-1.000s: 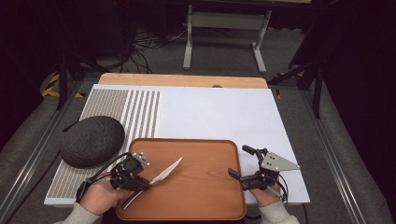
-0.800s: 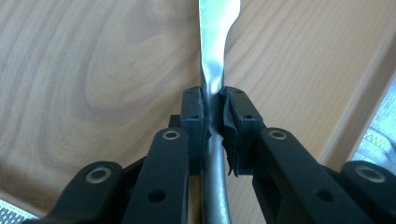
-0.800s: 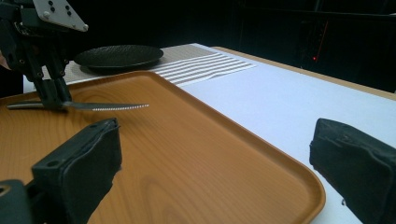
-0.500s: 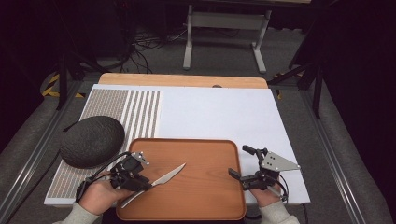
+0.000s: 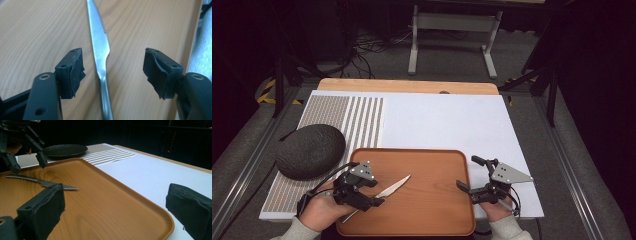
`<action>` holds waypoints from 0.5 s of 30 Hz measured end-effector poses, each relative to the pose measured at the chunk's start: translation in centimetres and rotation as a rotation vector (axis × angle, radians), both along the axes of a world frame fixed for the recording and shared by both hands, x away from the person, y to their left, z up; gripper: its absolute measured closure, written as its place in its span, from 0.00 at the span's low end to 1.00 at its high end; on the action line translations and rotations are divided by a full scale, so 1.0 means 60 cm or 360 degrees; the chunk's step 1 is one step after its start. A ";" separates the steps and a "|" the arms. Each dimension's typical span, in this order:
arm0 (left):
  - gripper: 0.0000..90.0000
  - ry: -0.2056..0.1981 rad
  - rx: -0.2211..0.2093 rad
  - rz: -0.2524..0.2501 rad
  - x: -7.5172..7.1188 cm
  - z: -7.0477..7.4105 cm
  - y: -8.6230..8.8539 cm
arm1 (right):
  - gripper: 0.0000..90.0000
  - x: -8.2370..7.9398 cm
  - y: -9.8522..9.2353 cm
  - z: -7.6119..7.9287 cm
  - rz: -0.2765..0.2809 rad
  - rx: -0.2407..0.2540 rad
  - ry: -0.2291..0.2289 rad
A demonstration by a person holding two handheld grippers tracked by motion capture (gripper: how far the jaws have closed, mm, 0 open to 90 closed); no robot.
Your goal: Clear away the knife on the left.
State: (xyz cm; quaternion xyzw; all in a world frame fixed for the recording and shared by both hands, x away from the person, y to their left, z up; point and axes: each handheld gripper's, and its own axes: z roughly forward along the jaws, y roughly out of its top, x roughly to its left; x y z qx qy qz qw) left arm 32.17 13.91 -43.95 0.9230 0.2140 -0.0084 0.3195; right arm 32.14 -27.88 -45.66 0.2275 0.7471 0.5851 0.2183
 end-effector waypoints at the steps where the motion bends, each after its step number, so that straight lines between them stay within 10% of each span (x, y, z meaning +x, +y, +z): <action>1: 0.38 -0.0021 0.0009 -0.0023 0.000 0.000 -0.003 | 0.03 0.000 0.000 0.000 -0.0001 0.0000 0.0001; 4: 0.51 -0.0152 0.0060 -0.0126 -0.008 0.003 -0.012 | 0.03 0.001 0.000 0.000 0.0002 -0.0001 0.0002; 15: 0.98 -0.0240 0.0243 -0.0234 -0.016 -0.015 -0.040 | 0.03 0.001 0.000 -0.001 -0.0004 0.0000 0.0013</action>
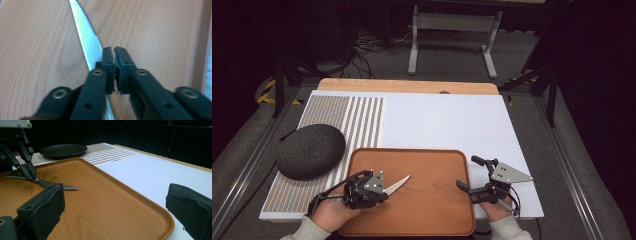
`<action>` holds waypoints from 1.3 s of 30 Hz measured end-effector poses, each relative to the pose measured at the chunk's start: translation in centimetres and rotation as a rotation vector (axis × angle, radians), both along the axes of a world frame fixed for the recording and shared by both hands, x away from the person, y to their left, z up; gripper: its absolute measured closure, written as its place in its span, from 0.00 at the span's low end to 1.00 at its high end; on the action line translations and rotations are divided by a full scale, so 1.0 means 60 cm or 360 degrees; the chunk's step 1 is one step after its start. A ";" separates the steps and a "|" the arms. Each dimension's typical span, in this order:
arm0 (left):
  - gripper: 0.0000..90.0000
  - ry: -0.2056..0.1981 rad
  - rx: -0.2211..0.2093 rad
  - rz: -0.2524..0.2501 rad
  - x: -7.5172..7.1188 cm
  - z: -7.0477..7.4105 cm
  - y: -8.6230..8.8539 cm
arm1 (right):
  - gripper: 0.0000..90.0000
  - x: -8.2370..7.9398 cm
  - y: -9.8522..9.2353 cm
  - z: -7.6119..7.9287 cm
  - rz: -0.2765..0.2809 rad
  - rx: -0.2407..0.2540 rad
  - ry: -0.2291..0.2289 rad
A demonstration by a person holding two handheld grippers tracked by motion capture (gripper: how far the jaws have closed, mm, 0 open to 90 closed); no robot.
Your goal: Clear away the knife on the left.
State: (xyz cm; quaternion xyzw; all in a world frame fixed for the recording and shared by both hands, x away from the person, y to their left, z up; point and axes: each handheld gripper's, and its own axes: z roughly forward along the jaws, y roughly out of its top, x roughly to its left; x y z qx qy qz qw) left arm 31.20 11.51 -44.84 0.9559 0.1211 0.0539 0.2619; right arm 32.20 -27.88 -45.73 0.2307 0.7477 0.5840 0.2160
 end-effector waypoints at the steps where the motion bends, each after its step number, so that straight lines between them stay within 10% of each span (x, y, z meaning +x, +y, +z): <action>1: 0.99 -0.0012 0.0013 0.0000 0.000 -0.002 -0.001 | 0.03 0.000 0.000 0.000 0.0000 0.0000 0.0001; 10: 1.00 -0.0079 0.0141 -0.0050 -0.003 -0.015 -0.009 | 0.03 0.001 0.000 0.000 0.0002 0.0004 0.0006; 39: 1.00 -0.0063 0.0117 0.0127 0.023 -0.016 0.033 | 0.03 0.001 0.001 -0.001 -0.0005 -0.0025 0.0003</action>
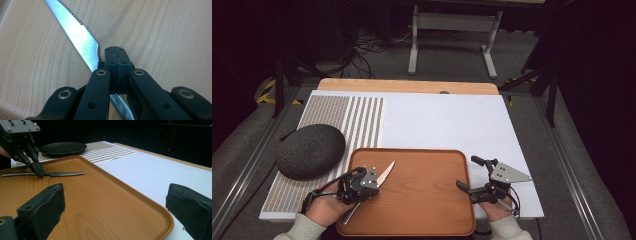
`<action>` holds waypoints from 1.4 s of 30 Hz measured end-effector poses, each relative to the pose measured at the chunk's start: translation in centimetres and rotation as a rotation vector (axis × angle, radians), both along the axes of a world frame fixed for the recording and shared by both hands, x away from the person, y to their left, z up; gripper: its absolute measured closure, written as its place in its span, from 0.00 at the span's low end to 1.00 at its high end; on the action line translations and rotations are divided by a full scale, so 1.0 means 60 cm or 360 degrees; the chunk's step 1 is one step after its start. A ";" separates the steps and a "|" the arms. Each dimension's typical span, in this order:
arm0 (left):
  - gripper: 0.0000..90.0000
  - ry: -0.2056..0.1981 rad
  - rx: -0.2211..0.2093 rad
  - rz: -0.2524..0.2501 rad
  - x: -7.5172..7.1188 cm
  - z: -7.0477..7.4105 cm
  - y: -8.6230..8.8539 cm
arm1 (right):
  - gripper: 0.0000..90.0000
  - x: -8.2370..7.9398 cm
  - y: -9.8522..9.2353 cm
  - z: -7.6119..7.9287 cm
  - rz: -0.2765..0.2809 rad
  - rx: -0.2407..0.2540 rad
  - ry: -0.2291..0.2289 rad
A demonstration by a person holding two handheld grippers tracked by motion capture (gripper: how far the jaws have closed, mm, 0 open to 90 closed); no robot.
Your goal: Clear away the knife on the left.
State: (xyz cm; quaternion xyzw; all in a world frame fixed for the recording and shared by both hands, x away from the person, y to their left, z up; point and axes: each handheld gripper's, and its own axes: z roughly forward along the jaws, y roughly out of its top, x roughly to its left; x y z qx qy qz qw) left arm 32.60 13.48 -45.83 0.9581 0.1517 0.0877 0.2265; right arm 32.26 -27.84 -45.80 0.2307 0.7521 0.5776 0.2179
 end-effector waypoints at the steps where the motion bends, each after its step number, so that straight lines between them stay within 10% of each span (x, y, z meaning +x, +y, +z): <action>1: 1.00 0.0003 -0.0003 0.0010 0.000 0.000 0.001 | 0.03 0.000 0.000 0.000 0.0002 0.0001 0.0000; 42: 1.00 0.0100 -0.0081 0.0279 0.020 -0.003 0.068 | 0.03 0.000 0.000 0.000 0.0002 0.0004 0.0000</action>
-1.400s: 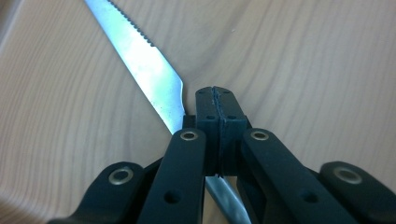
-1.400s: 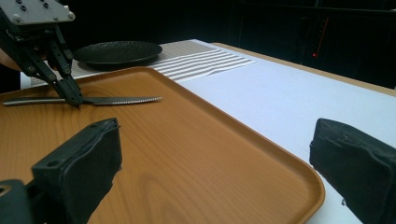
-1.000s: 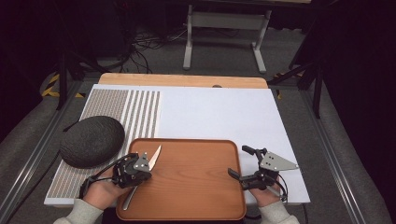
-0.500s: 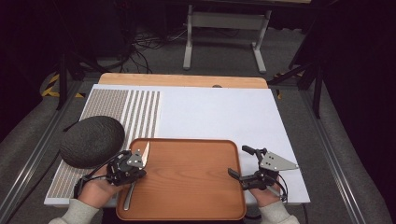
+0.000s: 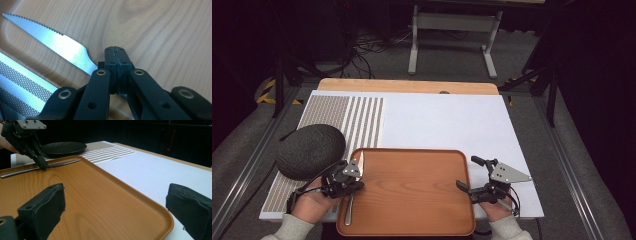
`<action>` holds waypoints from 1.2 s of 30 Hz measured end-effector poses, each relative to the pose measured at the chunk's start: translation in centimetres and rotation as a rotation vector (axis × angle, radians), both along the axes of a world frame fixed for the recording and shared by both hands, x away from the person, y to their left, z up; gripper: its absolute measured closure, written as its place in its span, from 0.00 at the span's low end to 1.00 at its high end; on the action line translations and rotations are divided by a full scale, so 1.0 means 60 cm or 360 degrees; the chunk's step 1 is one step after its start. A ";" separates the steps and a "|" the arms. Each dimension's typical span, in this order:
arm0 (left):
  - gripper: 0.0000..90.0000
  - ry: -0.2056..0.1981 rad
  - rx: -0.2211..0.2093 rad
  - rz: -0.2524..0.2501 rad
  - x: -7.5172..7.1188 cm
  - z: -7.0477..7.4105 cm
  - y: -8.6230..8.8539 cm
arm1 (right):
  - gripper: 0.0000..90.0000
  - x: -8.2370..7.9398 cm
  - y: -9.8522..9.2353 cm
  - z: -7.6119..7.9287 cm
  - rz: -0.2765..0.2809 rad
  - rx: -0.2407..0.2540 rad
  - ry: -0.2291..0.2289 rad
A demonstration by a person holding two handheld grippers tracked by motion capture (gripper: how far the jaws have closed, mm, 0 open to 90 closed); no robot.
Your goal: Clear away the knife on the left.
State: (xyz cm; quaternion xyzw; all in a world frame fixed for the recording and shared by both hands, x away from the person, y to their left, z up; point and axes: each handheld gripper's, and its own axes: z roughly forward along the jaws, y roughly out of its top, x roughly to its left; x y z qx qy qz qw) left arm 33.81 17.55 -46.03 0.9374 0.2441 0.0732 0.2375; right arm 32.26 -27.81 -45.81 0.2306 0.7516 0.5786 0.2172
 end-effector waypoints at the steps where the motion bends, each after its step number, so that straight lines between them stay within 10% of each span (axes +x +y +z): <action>1: 1.00 0.0003 0.0005 0.0015 -0.001 0.000 0.001 | 0.03 0.000 0.000 0.000 0.0001 0.0000 0.0000; 16: 0.99 0.0019 -0.0014 0.0023 0.000 0.001 0.005 | 0.03 -0.001 0.000 0.000 0.0000 -0.0006 -0.0002; 27: 0.30 -0.0115 -0.0356 -0.0009 -0.010 0.030 0.017 | 0.03 -0.001 0.000 0.001 -0.0001 -0.0003 -0.0004; 36: 0.08 -0.0225 -0.0568 -0.0049 -0.021 0.042 0.033 | 0.03 -0.002 -0.002 0.001 -0.0001 -0.0003 -0.0004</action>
